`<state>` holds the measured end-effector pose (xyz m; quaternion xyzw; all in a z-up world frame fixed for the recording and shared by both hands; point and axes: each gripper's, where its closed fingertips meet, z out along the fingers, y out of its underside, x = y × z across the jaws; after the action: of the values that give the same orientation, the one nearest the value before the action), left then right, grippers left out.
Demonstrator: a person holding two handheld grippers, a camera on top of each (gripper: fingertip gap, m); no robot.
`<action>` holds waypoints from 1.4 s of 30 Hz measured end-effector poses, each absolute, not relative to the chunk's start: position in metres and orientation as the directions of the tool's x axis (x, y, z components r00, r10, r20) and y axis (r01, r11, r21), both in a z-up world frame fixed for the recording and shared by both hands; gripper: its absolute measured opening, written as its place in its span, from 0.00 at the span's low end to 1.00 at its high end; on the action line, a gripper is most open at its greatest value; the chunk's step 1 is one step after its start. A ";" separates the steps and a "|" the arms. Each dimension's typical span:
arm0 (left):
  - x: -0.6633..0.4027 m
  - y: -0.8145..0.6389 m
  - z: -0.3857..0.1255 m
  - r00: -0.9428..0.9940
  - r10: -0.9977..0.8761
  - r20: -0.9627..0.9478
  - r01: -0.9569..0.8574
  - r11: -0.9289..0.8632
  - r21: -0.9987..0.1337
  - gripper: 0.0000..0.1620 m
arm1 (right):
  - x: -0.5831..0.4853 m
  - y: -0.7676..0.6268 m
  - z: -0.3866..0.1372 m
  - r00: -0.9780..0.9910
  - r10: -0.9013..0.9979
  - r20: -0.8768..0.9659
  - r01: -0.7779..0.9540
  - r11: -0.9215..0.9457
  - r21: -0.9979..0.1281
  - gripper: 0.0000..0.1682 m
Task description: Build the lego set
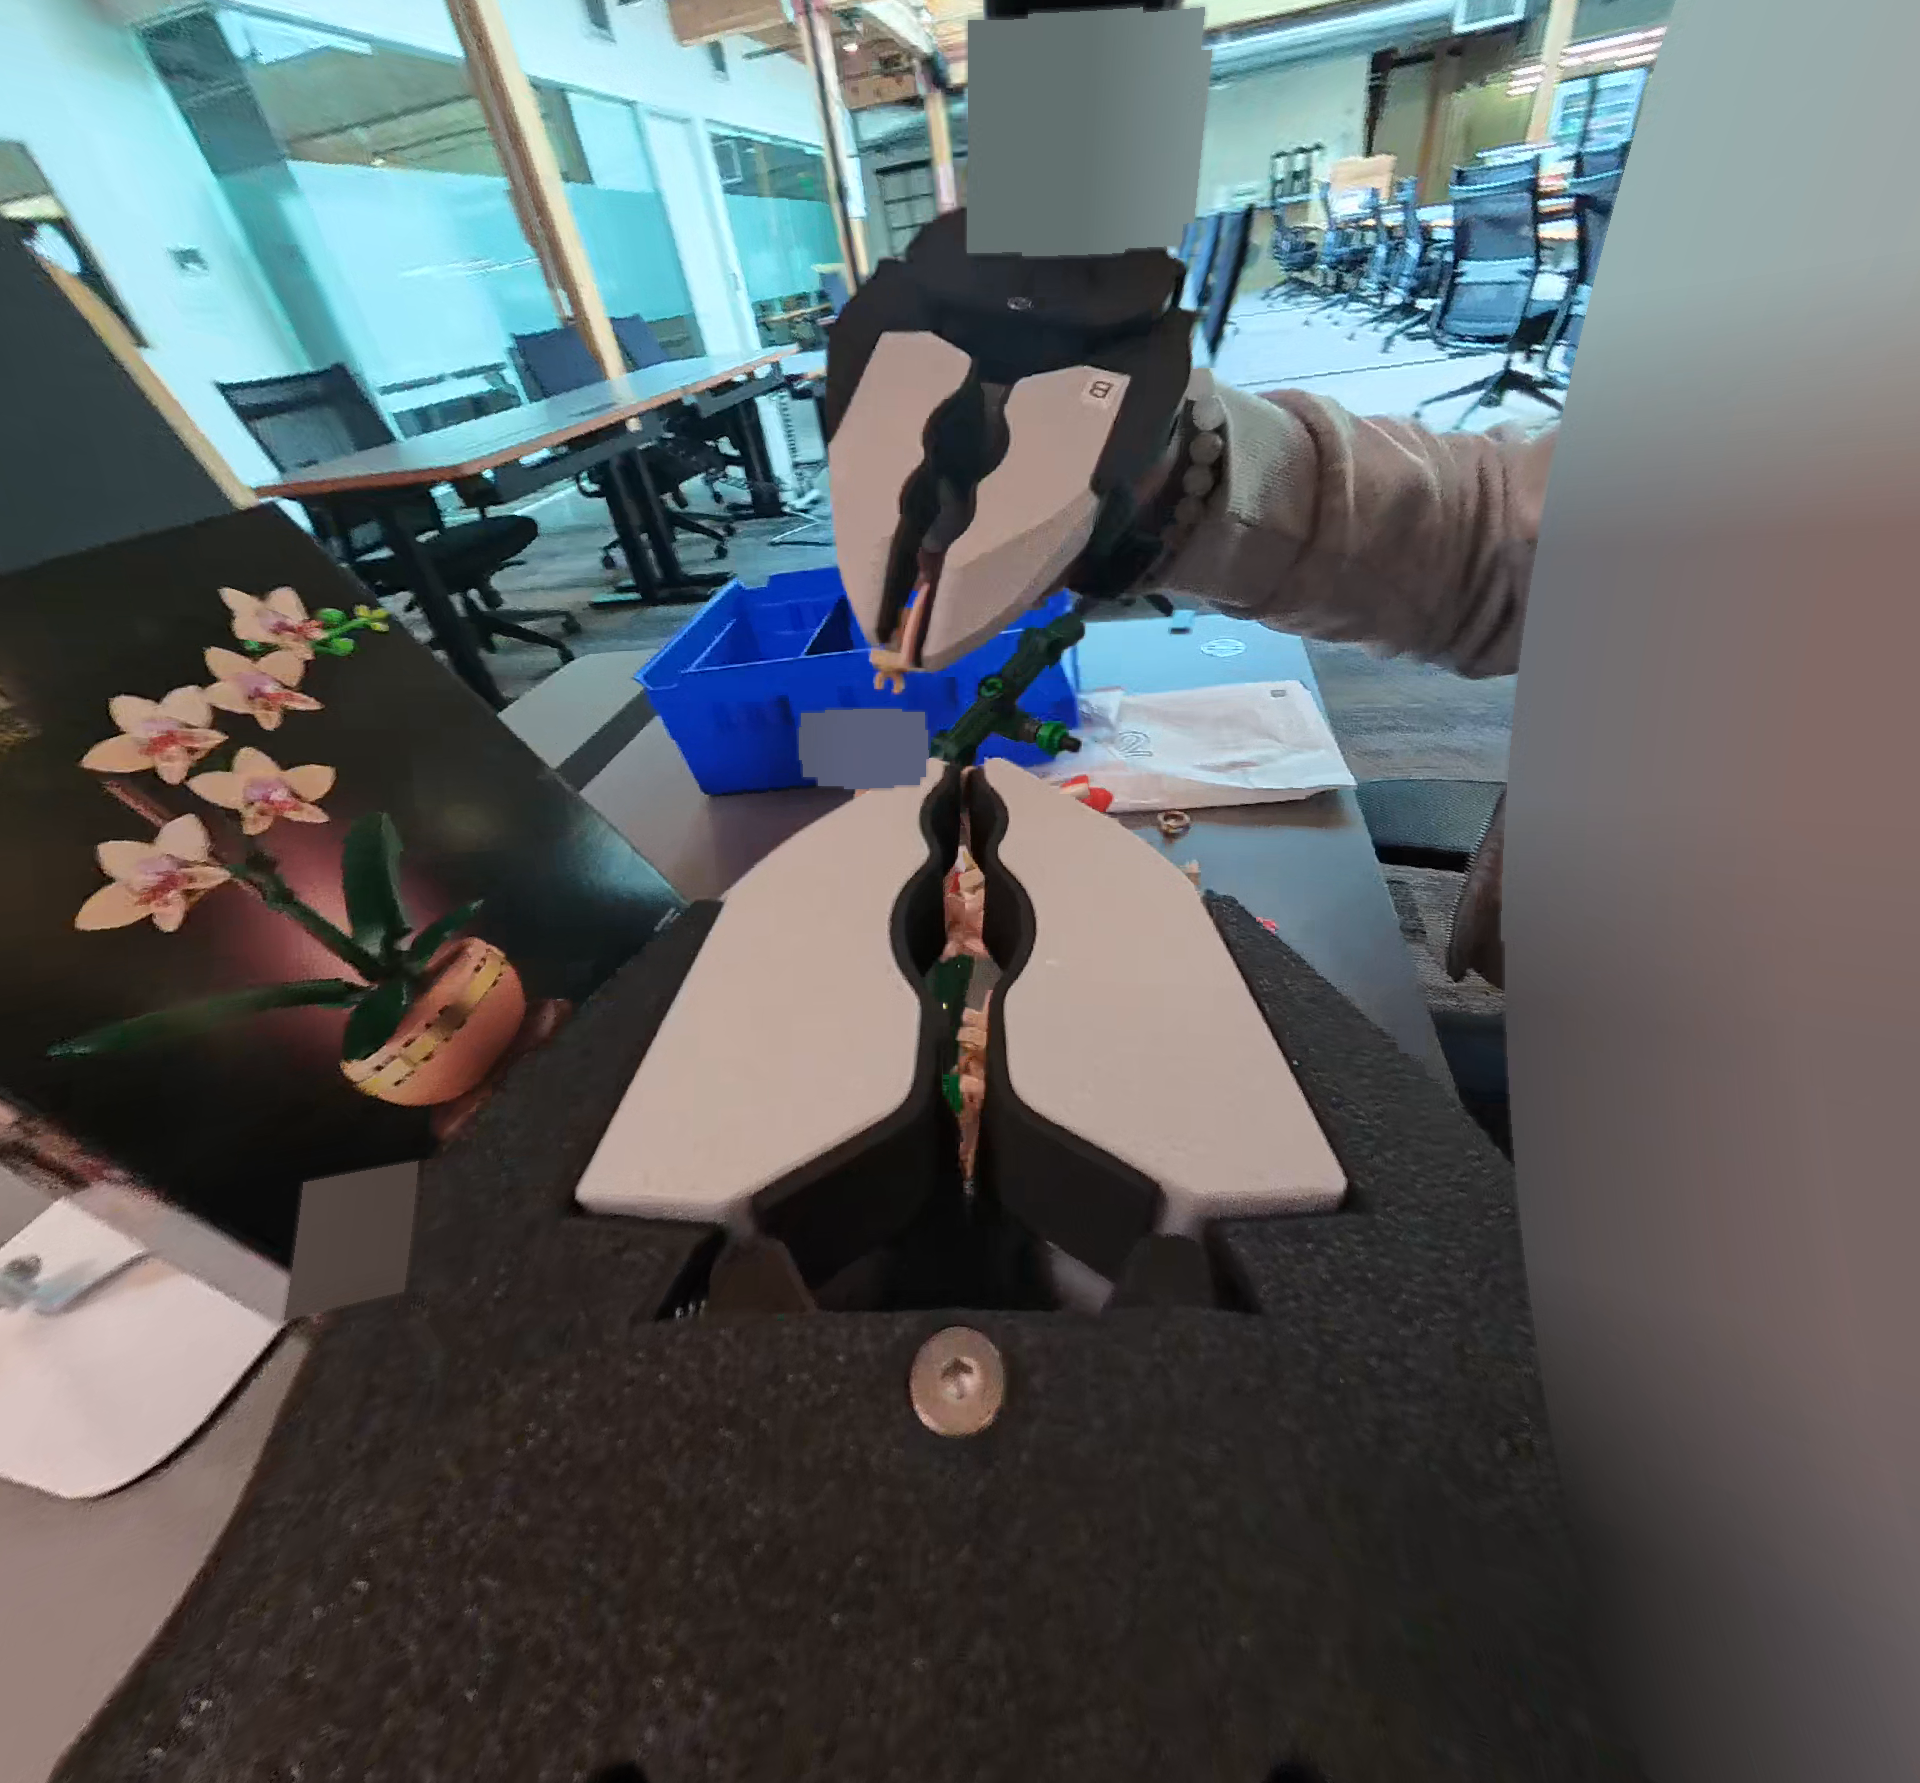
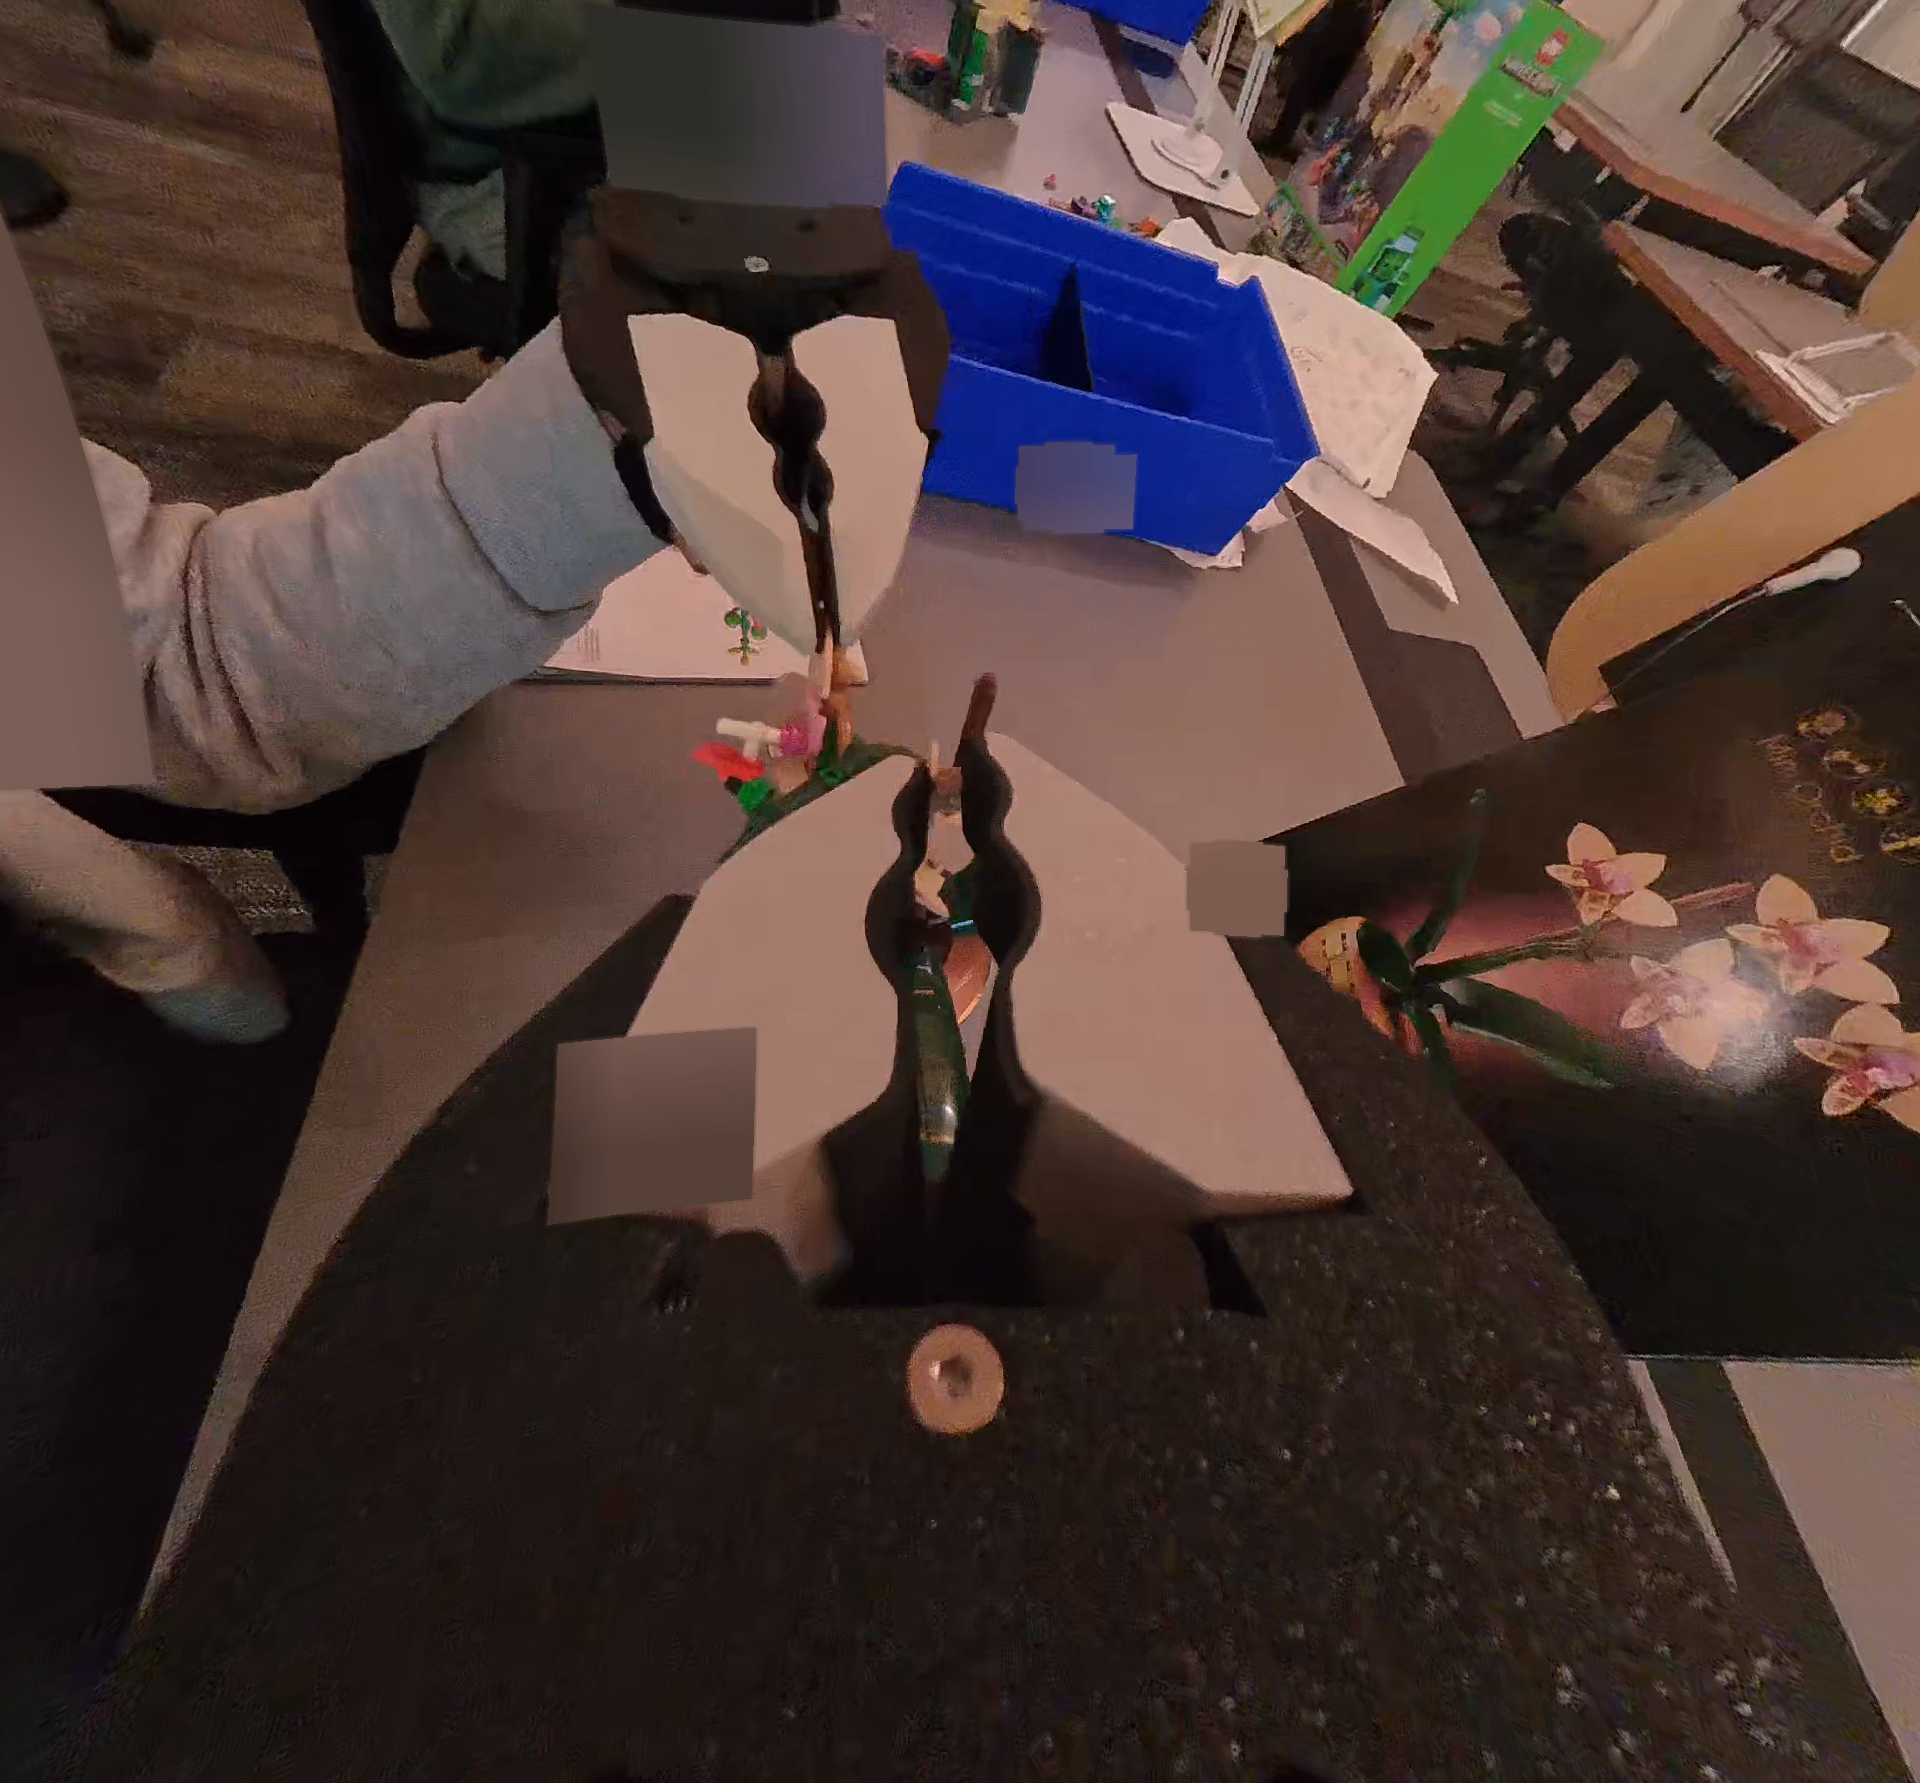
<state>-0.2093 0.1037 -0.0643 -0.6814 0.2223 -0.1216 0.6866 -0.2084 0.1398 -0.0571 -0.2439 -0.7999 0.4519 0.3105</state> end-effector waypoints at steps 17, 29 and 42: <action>-0.210 0.112 -0.065 0.886 -0.442 -0.139 -0.133 0.045 -0.990 0.00 | -0.136 0.171 -0.235 -0.505 0.863 0.011 0.464 0.282 -0.839 0.04; -0.210 0.110 -0.065 0.884 -0.434 -0.172 -0.166 0.052 -0.985 0.01 | -0.119 0.165 -0.252 -0.583 0.812 0.017 0.434 0.329 -0.839 0.32; -0.207 0.111 -0.065 0.880 -0.437 -0.187 -0.181 0.056 -0.982 0.01 | -0.134 0.168 -0.154 -0.498 0.824 0.269 0.101 0.364 -0.926 0.26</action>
<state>-0.2071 0.1112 -0.0650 -0.6808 0.2268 -0.0928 0.6903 -0.1336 0.1683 -0.1544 -0.3171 -0.7291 0.4665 0.3876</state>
